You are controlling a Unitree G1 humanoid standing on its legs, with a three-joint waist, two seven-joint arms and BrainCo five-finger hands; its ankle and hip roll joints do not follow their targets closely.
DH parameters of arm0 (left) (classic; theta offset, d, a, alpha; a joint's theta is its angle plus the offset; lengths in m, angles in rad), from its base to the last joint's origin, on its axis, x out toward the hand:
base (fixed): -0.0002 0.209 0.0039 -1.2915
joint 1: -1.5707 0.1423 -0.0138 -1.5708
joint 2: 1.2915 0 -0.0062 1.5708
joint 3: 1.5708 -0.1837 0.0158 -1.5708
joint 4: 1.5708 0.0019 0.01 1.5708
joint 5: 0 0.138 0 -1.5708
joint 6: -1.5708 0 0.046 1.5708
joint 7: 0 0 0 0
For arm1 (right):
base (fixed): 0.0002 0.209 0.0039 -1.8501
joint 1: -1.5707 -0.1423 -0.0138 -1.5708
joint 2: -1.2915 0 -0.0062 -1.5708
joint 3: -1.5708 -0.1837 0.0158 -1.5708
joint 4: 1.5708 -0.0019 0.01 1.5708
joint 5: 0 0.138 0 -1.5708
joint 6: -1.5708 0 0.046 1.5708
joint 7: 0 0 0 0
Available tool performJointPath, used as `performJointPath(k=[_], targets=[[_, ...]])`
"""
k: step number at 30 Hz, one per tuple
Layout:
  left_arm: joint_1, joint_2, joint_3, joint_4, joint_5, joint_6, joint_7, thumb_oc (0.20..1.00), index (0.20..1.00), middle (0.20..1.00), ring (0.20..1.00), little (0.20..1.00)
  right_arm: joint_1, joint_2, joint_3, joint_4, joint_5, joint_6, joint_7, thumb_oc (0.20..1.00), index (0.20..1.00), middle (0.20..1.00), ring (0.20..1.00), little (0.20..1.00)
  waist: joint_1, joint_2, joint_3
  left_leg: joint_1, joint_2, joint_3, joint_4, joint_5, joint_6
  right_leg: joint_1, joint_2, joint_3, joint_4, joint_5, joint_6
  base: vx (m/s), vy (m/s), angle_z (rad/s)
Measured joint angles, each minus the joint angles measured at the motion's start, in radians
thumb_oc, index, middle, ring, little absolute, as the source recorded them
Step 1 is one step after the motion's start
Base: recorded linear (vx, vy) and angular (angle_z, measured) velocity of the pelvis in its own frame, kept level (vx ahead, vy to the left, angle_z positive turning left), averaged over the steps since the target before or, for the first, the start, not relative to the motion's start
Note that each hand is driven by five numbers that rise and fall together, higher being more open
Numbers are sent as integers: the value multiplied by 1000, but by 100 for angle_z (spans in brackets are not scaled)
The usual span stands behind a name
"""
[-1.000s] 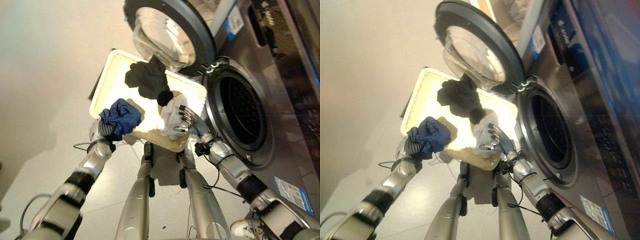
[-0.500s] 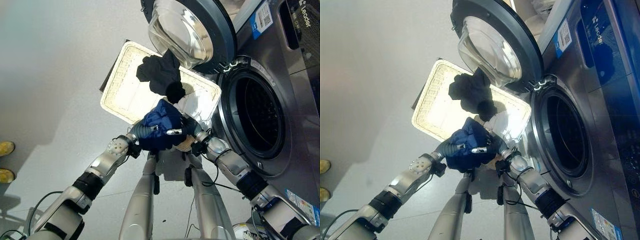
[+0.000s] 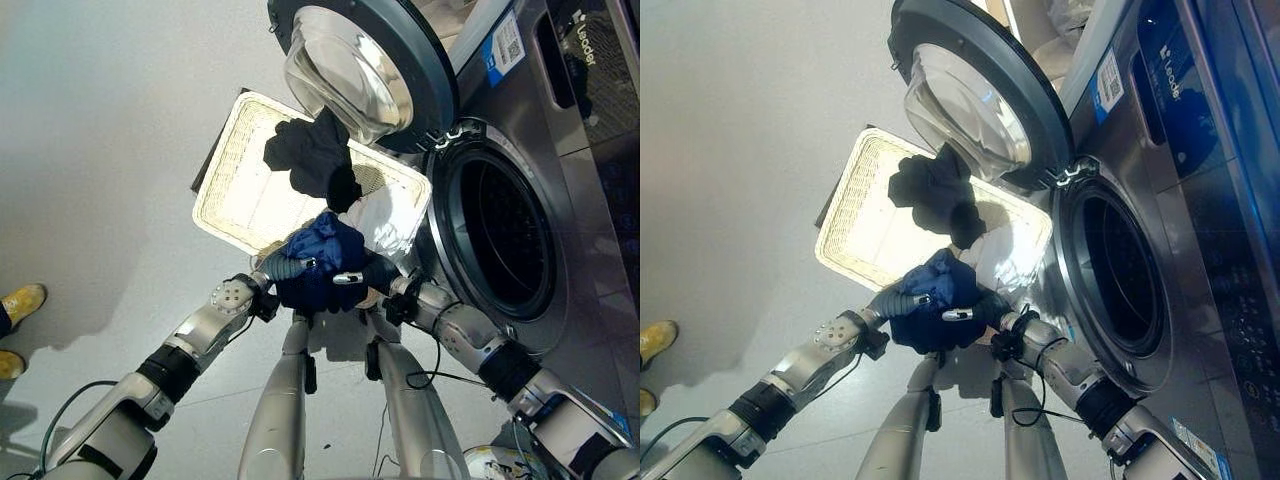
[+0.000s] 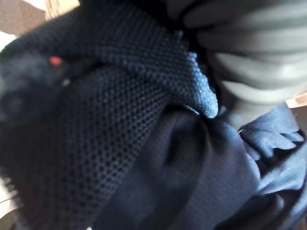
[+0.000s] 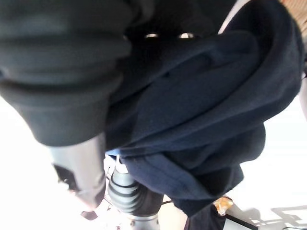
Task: Put the clothes into the washing machine.
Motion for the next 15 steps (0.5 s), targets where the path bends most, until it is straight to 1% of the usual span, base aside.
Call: performJointPath(k=[1,2,3,4,7,10,12,15], targets=[[0,0,0,0,-1,-4,-2,200,200,200,200,200,0,-1,0,0,0,0,0,200,200,200,200,200,0,0,0,0,0,1,-1,0,0,0,0,0,-2,1,0,0,0,0],[0,0,0,-1,-4,-9,-4,297,297,297,297,297,0,-3,0,0,0,-1,0,200,200,200,200,200,0,0,0,0,0,2,-2,0,0,0,0,1,-4,2,0,0,0,0],[2,0,0,-5,-14,-13,-8,482,482,482,482,482,0,-3,0,1,2,-2,-1,200,200,200,200,200,0,0,0,0,0,3,-2,0,0,0,0,2,-5,3,-1,0,0,0],[7,1,0,-15,-33,-14,-10,1000,1000,1000,1000,1000,0,-7,-1,5,8,-3,-1,200,200,200,200,200,0,0,0,0,0,4,-3,0,0,0,1,2,-7,4,-1,0,0,0],[35,-6,0,-42,-57,-60,38,1000,1000,1000,1000,1000,0,-25,-1,12,12,-1,-1,200,200,200,200,200,0,0,0,0,1,3,-5,0,0,5,2,2,-19,10,-3,-4,-11,0],[50,-21,6,-42,-77,-130,112,1000,1000,1000,1000,1000,1,-15,-1,20,20,3,-1,200,200,200,200,200,1,0,0,0,1,1,-6,0,0,7,3,1,-21,11,-3,-10,-32,1],[54,-31,9,-42,-77,-165,142,1000,1000,1000,1000,1000,2,-4,-1,30,48,15,-1,200,200,200,200,200,2,0,0,0,1,-2,-6,0,0,8,3,-1,-21,10,-3,-7,-57,3],[56,-33,9,-42,-75,-190,173,1000,1000,1000,1000,1000,2,11,-1,38,92,33,-1,200,200,200,200,200,2,0,0,0,1,-3,-6,0,0,8,2,-2,-22,10,-2,0,-38,1]])
